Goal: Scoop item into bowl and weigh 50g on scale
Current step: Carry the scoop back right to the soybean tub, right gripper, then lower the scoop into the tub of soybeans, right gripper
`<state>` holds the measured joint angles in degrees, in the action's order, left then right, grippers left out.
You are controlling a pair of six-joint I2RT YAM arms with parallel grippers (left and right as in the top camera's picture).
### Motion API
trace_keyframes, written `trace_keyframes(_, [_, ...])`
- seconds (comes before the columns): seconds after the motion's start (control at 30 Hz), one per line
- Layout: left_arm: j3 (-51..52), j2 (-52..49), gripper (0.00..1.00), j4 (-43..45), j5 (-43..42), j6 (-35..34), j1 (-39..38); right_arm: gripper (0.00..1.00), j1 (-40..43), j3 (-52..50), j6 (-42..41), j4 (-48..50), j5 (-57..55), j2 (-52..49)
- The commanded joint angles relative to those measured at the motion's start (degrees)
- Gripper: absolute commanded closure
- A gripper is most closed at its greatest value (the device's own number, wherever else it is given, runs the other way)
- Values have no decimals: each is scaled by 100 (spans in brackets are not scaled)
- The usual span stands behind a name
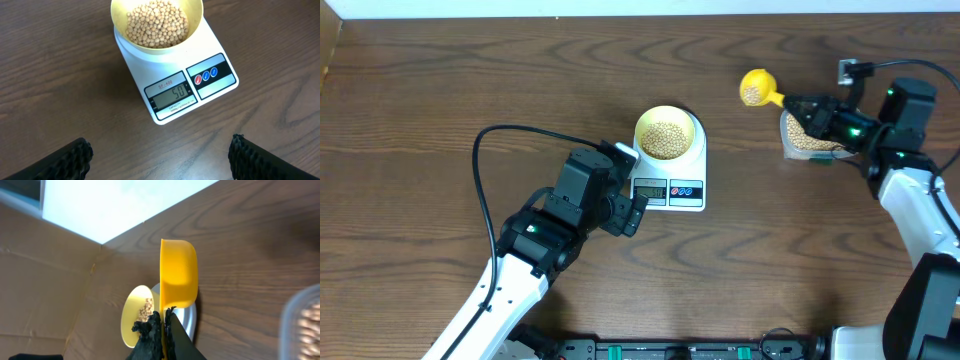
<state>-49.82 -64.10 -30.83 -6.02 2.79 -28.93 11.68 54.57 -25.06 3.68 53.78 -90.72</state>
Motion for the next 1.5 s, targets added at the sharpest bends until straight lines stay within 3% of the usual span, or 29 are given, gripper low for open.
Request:
trace_keyframes(0.0, [0, -33, 11, 7, 52, -48, 24, 99, 275, 2, 37, -13, 234, -26])
trace_keyframes(0.67, [0, -33, 11, 7, 52, -48, 24, 99, 1622, 2, 1261, -415, 229, -26])
trace_keyframes(1.27, [0, -33, 11, 7, 52, -48, 24, 99, 1805, 2, 3611, -1143, -179, -26])
trace_keyframes(1.47, [0, -33, 11, 7, 52, -48, 24, 99, 1801, 2, 4946, -1587, -179, -26])
